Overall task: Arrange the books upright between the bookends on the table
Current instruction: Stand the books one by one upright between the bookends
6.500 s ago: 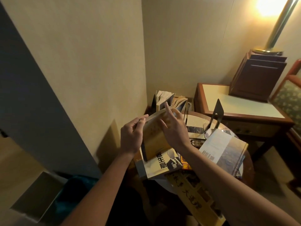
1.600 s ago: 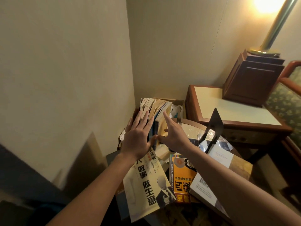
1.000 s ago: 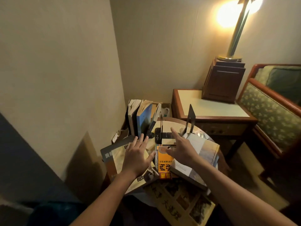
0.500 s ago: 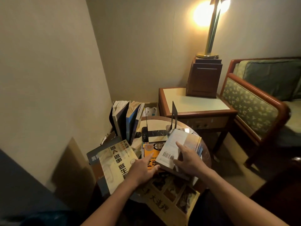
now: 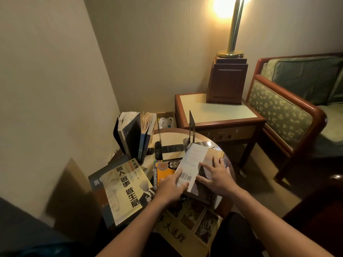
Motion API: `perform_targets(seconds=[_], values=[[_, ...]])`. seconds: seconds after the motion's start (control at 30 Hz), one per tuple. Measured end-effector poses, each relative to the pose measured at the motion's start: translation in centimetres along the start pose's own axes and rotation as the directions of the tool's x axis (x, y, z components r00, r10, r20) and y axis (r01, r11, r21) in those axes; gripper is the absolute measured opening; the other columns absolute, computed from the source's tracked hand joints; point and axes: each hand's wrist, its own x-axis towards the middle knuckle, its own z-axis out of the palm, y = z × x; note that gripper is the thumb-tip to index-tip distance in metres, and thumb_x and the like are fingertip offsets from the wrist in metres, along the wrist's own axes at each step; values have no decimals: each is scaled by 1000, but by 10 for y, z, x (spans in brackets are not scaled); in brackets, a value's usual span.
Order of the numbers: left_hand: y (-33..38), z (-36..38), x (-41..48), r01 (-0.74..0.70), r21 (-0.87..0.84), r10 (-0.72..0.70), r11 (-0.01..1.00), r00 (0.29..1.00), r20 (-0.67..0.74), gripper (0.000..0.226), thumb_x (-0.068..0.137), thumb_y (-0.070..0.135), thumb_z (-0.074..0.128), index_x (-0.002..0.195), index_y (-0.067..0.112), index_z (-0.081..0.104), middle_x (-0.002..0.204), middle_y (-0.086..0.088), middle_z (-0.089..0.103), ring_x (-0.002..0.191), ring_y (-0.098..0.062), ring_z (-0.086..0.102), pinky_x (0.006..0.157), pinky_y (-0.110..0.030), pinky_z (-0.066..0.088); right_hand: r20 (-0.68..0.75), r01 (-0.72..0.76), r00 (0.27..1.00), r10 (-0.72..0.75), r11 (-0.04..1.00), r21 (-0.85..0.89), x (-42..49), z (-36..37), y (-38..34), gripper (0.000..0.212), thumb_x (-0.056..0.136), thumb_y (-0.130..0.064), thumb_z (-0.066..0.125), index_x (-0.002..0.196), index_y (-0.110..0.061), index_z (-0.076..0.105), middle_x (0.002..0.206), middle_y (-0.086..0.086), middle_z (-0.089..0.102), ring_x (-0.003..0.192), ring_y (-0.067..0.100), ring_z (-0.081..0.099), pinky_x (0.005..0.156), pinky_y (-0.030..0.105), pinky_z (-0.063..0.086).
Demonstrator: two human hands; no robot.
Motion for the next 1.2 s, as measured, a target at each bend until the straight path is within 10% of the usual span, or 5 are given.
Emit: perform_targets(seconds=[0.27, 0.4, 0.7, 1.2], values=[[21, 22, 25, -55, 350, 71, 935, 997, -34, 80, 94, 74, 25, 160, 36, 2, 167, -5, 2, 144, -35, 22, 112, -52, 30, 7, -53, 999, 52, 998, 40, 46, -19, 23, 69, 86, -68, 59, 147, -48, 36, 167, 6, 2, 152, 35, -9, 118, 63, 5], [16, 26, 33, -63, 399, 89, 915, 995, -48, 100, 70, 87, -9, 158, 39, -5, 168, -1, -3, 145, -30, 21, 112, -52, 27, 23, -66, 998, 63, 970, 233, 63, -35, 34, 71, 78, -58, 75, 141, -43, 47, 158, 3, 32, 144, 29, 30, 112, 52, 38], [4, 10, 56, -185, 449, 155, 874, 983, 102, 78, 91, 78, 17, 156, 45, -10, 168, 3, -12, 154, -29, 1, 121, -54, 4, 170, -113, 985, 43, 898, 426, 83, -49, 56, 48, 76, -41, 84, 114, -44, 54, 135, 1, 45, 116, 20, 49, 73, 23, 47], [-6, 5, 51, -264, 355, 229, 897, 964, 139, 73, 87, 80, 17, 152, 57, -10, 168, 7, -6, 152, -28, 8, 118, -54, 18, 372, -162, 920, -120, 750, 642, 60, -70, 70, 37, 82, -34, 77, 113, -22, 62, 133, 10, 49, 116, 31, 58, 78, 37, 61]])
